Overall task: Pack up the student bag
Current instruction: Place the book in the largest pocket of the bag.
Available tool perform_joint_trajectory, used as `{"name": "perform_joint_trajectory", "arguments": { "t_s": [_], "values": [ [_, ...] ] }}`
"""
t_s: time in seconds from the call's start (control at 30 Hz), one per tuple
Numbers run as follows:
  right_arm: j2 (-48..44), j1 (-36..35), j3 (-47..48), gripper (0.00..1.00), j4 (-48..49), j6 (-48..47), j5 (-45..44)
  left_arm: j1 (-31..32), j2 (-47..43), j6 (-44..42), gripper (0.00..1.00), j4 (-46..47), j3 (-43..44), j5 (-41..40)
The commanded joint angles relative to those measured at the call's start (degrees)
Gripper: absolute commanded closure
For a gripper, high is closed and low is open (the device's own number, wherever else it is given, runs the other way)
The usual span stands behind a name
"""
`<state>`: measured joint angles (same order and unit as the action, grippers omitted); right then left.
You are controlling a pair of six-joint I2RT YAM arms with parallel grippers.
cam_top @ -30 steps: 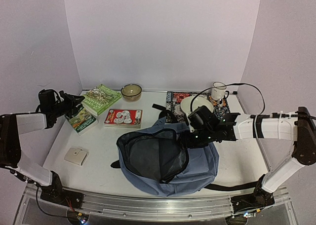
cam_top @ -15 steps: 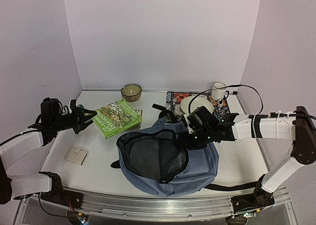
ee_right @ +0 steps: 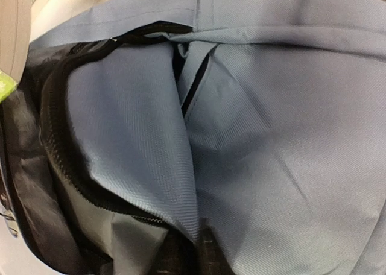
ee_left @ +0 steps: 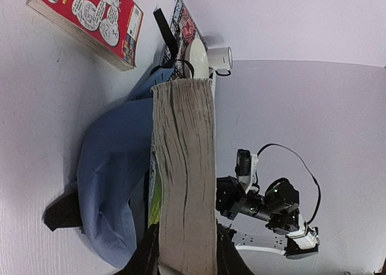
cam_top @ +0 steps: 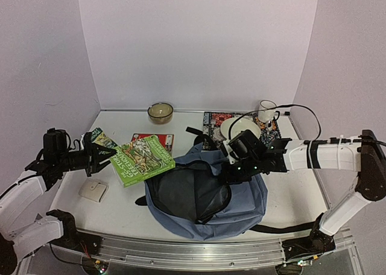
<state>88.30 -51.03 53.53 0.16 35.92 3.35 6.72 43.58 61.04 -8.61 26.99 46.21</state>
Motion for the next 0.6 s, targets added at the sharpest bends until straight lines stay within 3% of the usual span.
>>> {"name": "perform_joint_trajectory", "arguments": {
  "t_s": [0.0,0.3,0.57],
  "values": [
    [-4.7,-0.1,3.2,1.00,-0.7,0.1,0.8,1.0,-1.8,-1.6,1.00,-0.3,1.2,6.1],
    [-10.4,-0.1,6.2,1.00,-2.1,0.0,0.8,9.0,1.8,-4.4,1.00,-2.2,2.6,3.5],
    [-10.2,-0.5,8.4,1.00,-2.3,-0.4,1.8,16.9,6.7,-5.5,1.00,-2.2,3.1,-1.6]
  ]
}}
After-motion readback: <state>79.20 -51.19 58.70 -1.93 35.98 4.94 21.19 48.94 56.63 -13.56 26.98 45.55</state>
